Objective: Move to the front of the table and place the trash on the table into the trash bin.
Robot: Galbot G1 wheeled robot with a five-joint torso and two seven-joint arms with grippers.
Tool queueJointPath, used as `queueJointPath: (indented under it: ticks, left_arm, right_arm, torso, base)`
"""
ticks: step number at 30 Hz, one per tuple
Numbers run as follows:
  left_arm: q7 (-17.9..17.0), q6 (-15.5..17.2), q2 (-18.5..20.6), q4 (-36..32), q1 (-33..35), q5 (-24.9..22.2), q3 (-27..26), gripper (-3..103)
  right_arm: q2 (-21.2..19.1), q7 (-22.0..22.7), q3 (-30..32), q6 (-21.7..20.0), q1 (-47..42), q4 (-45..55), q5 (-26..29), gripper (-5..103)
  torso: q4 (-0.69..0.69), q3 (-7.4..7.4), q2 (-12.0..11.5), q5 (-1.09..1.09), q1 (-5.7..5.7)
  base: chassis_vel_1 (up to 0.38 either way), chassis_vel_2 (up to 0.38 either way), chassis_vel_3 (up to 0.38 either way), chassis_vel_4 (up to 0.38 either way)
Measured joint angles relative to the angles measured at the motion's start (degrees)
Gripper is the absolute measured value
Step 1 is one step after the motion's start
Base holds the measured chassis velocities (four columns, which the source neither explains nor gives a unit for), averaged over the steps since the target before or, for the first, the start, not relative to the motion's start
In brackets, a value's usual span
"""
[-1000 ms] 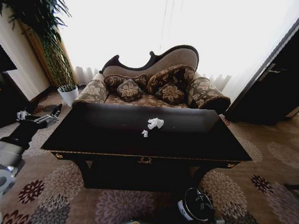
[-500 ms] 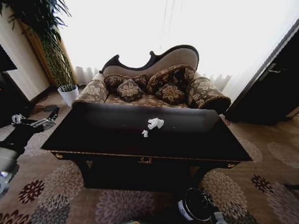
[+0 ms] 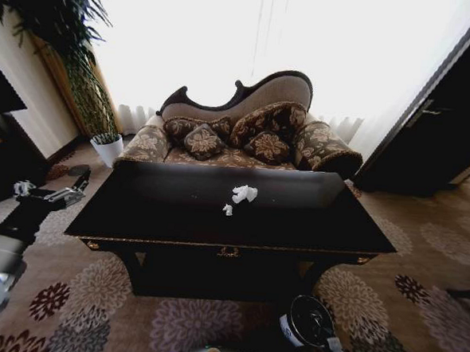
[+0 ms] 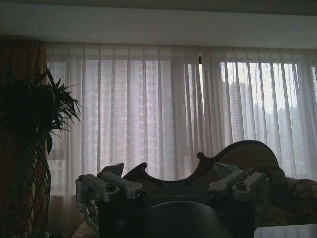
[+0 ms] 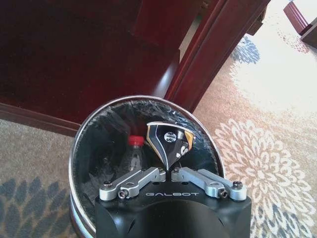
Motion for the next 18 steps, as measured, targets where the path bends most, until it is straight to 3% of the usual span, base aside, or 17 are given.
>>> queueJointPath:
  ticks: [3,4,7,8,10,11,13,14,15,16,18]
  left_arm:
    - [0.1,0.0,0.0,0.0,0.0,0.1,0.0,100]
    - [0.1,0.0,0.0,0.0,0.0,0.1,0.0,100]
    - [0.2,-0.1,0.0,0.0,-0.1,0.1,0.0,100]
    - [0.2,-0.1,-0.1,0.0,-0.2,0.1,0.1,100]
    - [0.2,-0.1,-0.1,0.1,-0.2,0.1,0.1,100]
    - [0.2,-0.1,-0.1,0.1,-0.3,0.1,0.2,100]
    - [0.2,-0.1,-0.2,0.2,-0.4,0.2,0.3,100]
    - [0.2,-0.1,-0.2,0.2,-0.5,0.2,0.5,100]
    - [0.3,-0.1,-0.2,0.2,-0.5,0.2,0.5,100]
    - [0.3,-0.1,-0.3,0.3,-0.6,0.3,0.6,100]
    - [0.3,-0.1,-0.3,0.3,-0.7,0.3,0.6,100]
  right_arm:
    - [0.1,0.1,-0.2,-0.4,-0.4,1.0,0.6,-1]
    - [0.2,0.1,-0.2,-0.5,-0.6,1.3,0.7,9]
    - [0.3,0.1,-0.3,-0.6,-0.9,1.6,0.8,9]
    - [0.3,0.1,-0.3,-0.6,-1.2,1.9,0.8,20]
    - [0.3,0.1,-0.2,-0.6,-1.3,2.0,0.8,20]
    - [0.3,0.1,-0.2,-0.6,-1.6,2.2,0.9,31]
    - [0.4,0.1,0.0,-0.6,-2.1,2.7,0.9,31]
    - [0.5,0.1,0.2,-0.6,-2.5,3.4,0.9,41]
    - [0.5,0.1,0.4,-0.6,-3.0,4.1,0.9,41]
    - [0.6,0.1,0.7,-0.6,-3.6,5.2,0.9,52]
    - [0.7,0.1,0.9,-0.5,-4.1,6.0,0.9,52]
  torso:
    - [0.0,0.0,0.0,0.01,0.0]
    - [0.0,0.0,0.0,0.01,0.0]
    - [0.0,0.0,0.0,0.01,0.0]
    - [0.01,0.0,0.0,0.0,0.0]
    - [0.01,0.0,0.0,0.0,0.0]
    - [0.0,0.0,0.0,0.0,0.0]
    - [0.0,0.0,0.0,0.0,0.0]
    - [0.0,0.0,0.0,0.01,0.0]
    - [0.0,0.0,0.0,0.01,0.0]
    - [0.01,0.0,0.0,0.0,0.0]
    - [0.01,0.0,0.0,-0.01,0.0]
  base:
    - [0.0,0.0,0.0,0.0]
    - [0.0,0.0,0.0,0.0]
    - [0.0,0.0,0.0,0.0]
    - [0.0,0.0,0.0,0.0]
    - [0.0,0.0,0.0,0.0]
    - [0.0,0.0,0.0,0.0]
    - [0.0,0.0,0.0,0.0]
    - [0.0,0.0,0.0,0.0]
    - [0.0,0.0,0.0,0.0]
    - [0.0,0.0,0.0,0.0]
    - [0.0,0.0,0.0,0.0]
